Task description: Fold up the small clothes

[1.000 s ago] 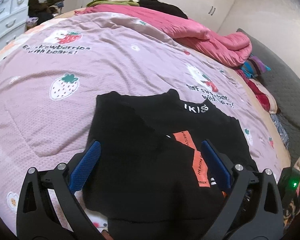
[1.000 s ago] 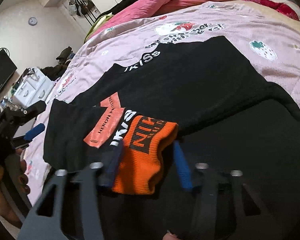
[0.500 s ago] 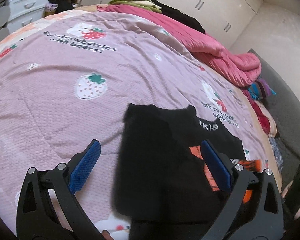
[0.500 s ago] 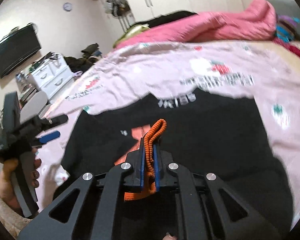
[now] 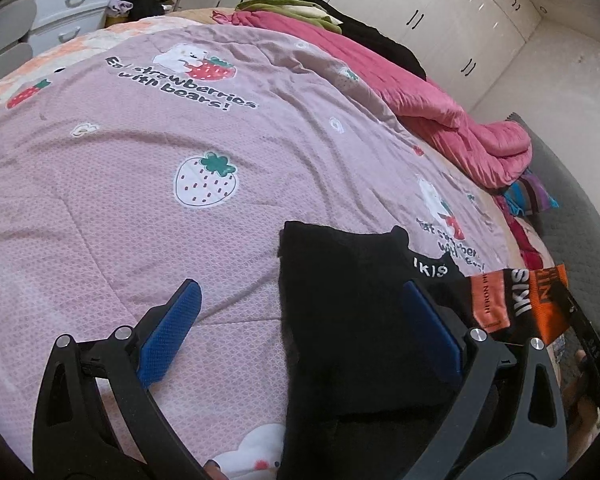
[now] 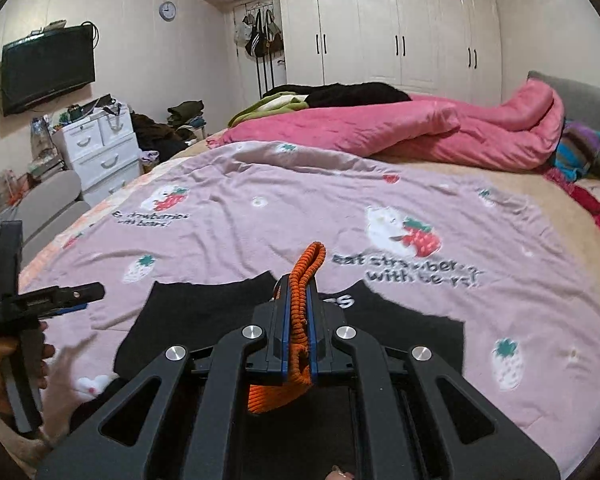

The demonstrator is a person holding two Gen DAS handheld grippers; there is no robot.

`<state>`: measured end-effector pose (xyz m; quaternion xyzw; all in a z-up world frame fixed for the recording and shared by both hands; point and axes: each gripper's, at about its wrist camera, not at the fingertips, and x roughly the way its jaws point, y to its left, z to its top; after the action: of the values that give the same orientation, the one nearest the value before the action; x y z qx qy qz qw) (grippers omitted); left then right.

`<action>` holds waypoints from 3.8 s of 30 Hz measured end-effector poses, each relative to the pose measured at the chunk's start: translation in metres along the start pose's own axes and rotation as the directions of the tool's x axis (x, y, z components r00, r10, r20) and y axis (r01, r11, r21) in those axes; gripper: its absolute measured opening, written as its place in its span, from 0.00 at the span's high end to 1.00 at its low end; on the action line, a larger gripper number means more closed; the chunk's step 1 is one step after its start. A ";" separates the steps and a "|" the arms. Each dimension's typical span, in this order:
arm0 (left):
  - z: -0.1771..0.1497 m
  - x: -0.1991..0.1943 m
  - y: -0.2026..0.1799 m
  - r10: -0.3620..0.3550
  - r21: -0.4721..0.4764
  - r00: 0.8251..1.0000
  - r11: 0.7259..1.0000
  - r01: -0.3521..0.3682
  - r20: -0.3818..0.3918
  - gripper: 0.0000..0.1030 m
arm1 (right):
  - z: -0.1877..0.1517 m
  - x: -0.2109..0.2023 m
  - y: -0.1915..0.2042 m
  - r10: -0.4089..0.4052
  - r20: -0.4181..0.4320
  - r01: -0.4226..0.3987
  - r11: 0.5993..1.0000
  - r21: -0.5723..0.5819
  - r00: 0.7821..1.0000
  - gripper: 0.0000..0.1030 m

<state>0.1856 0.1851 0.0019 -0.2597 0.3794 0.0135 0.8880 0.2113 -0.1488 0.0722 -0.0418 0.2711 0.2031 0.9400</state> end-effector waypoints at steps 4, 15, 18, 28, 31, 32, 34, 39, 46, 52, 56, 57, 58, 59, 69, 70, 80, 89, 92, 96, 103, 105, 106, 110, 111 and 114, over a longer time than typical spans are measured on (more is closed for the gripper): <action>0.000 0.004 -0.004 0.002 0.017 1.000 1.000 -0.001 -0.008 0.09 | -0.005 0.002 -0.011 -0.033 0.002 0.033 0.999 -0.004 0.999 0.94; -0.007 0.019 -0.027 0.021 0.107 0.999 0.994 -0.017 -0.036 0.09 | -0.030 0.007 -0.040 -0.082 -0.017 0.082 0.996 0.039 0.997 0.94; -0.010 0.024 -0.034 0.017 0.131 0.999 0.991 -0.011 -0.045 0.09 | -0.035 0.008 -0.043 -0.085 -0.026 0.086 0.995 0.049 0.996 0.94; -0.020 0.035 -0.057 -0.016 0.206 0.997 0.978 0.031 -0.077 0.09 | -0.049 0.017 -0.053 -0.087 -0.074 0.092 0.993 0.073 0.993 0.94; -0.023 0.039 -0.061 -0.013 0.219 0.996 0.975 0.033 -0.088 0.09 | -0.054 0.019 -0.056 -0.087 -0.091 0.095 0.992 0.082 0.992 0.94; -0.024 0.039 -0.062 -0.016 0.221 0.996 0.975 0.036 -0.091 0.09 | -0.056 0.019 -0.057 -0.087 -0.093 0.095 0.992 0.085 0.992 0.94; -0.025 0.040 -0.065 -0.021 0.228 0.995 0.973 0.042 -0.095 0.09 | -0.059 0.020 -0.060 -0.082 -0.097 0.091 0.991 0.094 0.992 0.94; -0.029 0.041 -0.072 -0.039 0.245 0.994 0.967 0.063 -0.100 0.09 | -0.064 0.021 -0.062 -0.080 -0.108 0.091 0.991 0.102 0.991 0.94; -0.038 0.046 -0.086 -0.033 0.297 0.992 0.952 0.069 -0.123 0.09 | -0.068 0.022 -0.066 -0.079 -0.123 0.093 0.989 0.116 0.989 0.94; -0.045 0.049 -0.095 -0.006 0.340 0.991 0.939 0.051 -0.130 0.09 | -0.072 0.025 -0.070 -0.074 -0.143 0.094 0.986 0.138 0.987 0.94; -0.047 0.050 -0.096 0.002 0.349 0.991 0.936 0.047 -0.136 0.09 | -0.074 0.025 -0.070 -0.075 -0.149 0.096 0.985 0.144 0.986 0.93; -0.048 0.050 -0.097 0.002 0.352 0.991 0.935 0.047 -0.137 0.09 | -0.074 0.025 -0.070 -0.076 -0.151 0.098 0.984 0.146 0.986 0.93; -0.048 0.050 -0.097 0.002 0.353 0.991 0.935 0.047 -0.137 0.09 | -0.074 0.025 -0.070 -0.077 -0.152 0.100 0.984 0.147 0.985 0.93; -0.048 0.050 -0.097 0.002 0.353 0.991 0.934 0.047 -0.137 0.09 | -0.074 0.025 -0.070 -0.076 -0.154 0.100 0.983 0.151 0.985 0.93; -0.049 0.050 -0.099 -0.001 0.354 0.990 0.934 0.051 -0.140 0.09 | -0.070 0.013 -0.076 -0.107 -0.133 0.130 0.976 0.174 0.985 0.85; -0.050 0.051 -0.099 -0.006 0.355 0.989 0.933 0.058 -0.146 0.09 | -0.070 0.013 -0.075 -0.107 -0.133 0.129 0.977 0.171 0.985 0.85; -0.062 0.055 -0.112 -0.045 0.383 0.982 0.917 0.114 -0.185 0.50 | -0.071 0.014 -0.049 -0.052 -0.151 0.069 0.991 0.113 0.987 0.85; -0.079 0.068 -0.115 0.022 0.438 0.968 0.894 0.093 -0.250 0.51 | -0.074 0.022 -0.022 0.010 -0.183 0.003 0.997 0.072 0.983 0.78; -0.082 0.068 -0.113 0.034 0.450 0.968 0.889 0.084 -0.250 0.51 | -0.076 0.027 -0.013 0.027 -0.194 -0.017 0.998 0.056 0.981 0.78; -0.086 0.068 -0.112 0.046 0.464 0.968 0.883 0.076 -0.246 0.51 | -0.079 0.033 -0.004 0.044 -0.213 -0.035 0.998 0.044 0.976 0.78; -0.087 0.069 -0.110 0.040 0.461 0.968 0.884 0.081 -0.247 0.51 | -0.090 0.047 -0.003 0.049 -0.273 -0.044 0.999 0.025 0.961 0.71; -0.088 0.069 -0.109 0.039 0.460 0.968 0.884 0.082 -0.248 0.51 | -0.098 0.056 -0.006 0.008 -0.309 -0.008 1.000 0.001 0.951 0.68; -0.087 0.069 -0.109 0.038 0.459 0.968 0.885 0.083 -0.249 0.51 | -0.102 0.061 -0.009 -0.026 -0.329 0.022 1.000 -0.017 0.944 0.68; -0.087 0.069 -0.108 0.030 0.451 0.966 0.888 0.092 -0.255 0.51 | -0.116 0.067 -0.021 -0.040 -0.346 0.041 0.999 -0.004 0.938 0.71; -0.086 0.069 -0.108 0.028 0.449 0.966 0.889 0.094 -0.256 0.51 | -0.116 0.066 -0.022 -0.040 -0.342 0.044 0.999 0.002 0.939 0.71; -0.085 0.069 -0.107 0.024 0.445 0.966 0.890 0.096 -0.257 0.51 | -0.117 0.066 -0.022 -0.045 -0.342 0.051 0.999 0.008 0.938 0.71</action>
<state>0.2018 0.0411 -0.0461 -0.0516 0.4780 -0.1258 0.8678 0.2138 -0.1671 -0.0625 -0.0752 0.4308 0.1676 0.8835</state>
